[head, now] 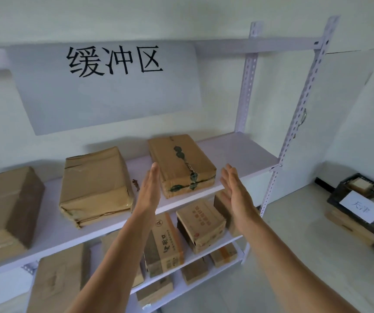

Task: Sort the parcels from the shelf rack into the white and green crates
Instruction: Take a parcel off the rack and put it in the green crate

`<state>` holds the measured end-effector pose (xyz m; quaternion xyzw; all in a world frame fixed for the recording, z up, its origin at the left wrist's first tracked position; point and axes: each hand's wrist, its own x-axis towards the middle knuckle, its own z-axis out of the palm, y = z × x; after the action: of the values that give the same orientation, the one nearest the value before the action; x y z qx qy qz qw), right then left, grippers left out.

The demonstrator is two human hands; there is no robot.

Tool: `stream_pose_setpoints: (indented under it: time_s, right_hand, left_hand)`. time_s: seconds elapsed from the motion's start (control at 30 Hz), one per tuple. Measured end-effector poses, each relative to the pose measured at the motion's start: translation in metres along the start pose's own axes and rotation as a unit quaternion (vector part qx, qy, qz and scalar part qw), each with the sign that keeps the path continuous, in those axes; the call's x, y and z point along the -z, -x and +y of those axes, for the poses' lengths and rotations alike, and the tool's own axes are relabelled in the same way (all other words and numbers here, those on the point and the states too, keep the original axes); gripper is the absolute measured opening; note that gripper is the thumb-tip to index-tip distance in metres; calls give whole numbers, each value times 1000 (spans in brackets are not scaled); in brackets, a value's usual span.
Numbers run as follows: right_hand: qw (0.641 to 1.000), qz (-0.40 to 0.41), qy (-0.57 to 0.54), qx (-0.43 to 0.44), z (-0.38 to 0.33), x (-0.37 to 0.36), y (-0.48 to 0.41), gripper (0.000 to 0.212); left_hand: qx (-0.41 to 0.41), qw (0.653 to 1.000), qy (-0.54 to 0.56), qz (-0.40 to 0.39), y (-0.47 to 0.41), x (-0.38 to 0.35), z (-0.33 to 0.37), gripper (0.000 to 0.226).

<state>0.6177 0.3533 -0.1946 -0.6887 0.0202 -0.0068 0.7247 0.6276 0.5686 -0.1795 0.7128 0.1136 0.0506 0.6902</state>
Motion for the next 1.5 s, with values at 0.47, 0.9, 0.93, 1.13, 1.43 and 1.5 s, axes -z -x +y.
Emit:
stream_pose_setpoints:
  time_s: [0.47,0.9,0.93,1.13,1.43,1.5]
  right_hand:
    - [994,-43,71,-75,7,13,-207,72]
    - [967,-191,77,-146,5,-1,-254,71]
    - [971,-189,63,-136,0,1,-255,64]
    - [978,-188,-26,-88,-32,9,-253,53]
    - [988,-133,-65,-51,-30,22,-227,51]
    - [990,-113,-60,-60,-30,24,-221,51]
  left_hand:
    - [128,989,4,71,-154,-21,-17,77]
    - [136,981,63,124,-135,-35,6,70]
    - [120,982,73,129,-131,-36,11,71]
    - [38,986,76,142,-120,-41,30,81]
    - [24,978,116,172,-91,-42,21,68]
    - [42,976,111,180,-86,-40,18,59]
